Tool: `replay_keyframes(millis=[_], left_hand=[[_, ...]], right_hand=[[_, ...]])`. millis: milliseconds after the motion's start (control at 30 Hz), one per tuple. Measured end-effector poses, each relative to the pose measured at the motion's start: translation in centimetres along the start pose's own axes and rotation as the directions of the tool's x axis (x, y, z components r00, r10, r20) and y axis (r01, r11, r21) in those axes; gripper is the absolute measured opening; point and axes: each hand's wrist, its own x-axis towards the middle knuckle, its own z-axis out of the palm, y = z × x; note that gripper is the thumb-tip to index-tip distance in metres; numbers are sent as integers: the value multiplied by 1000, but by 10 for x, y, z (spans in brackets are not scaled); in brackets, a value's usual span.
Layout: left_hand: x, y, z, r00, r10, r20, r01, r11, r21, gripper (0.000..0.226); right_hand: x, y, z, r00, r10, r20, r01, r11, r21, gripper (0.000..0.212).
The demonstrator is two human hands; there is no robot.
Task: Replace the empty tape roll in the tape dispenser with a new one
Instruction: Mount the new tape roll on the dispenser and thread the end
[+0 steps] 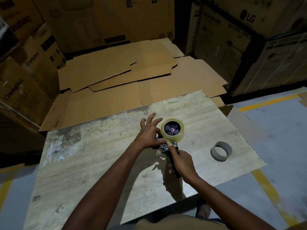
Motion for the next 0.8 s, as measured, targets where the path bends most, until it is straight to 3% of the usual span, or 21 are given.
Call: replay_keyframes(millis=[133, 267, 467, 800], left_hand=[[1, 3, 3, 998, -21, -55, 19, 999, -33, 46], [1, 4, 5, 998, -28, -63, 24, 997, -74, 31], [3, 10, 4, 996, -45, -79, 38, 995, -94, 9], [7, 13, 11, 968, -81, -237, 78, 997, -23, 8]], right_hand=[[1, -2, -4, 999, -28, -23, 27, 999, -42, 64], [1, -3, -8, 999, -38, -24, 38, 999, -16, 63], [7, 0, -9, 1000, -22, 4, 22, 1000, 21, 74], [10, -4, -16, 1000, 6, 27, -8, 998, 70, 74]])
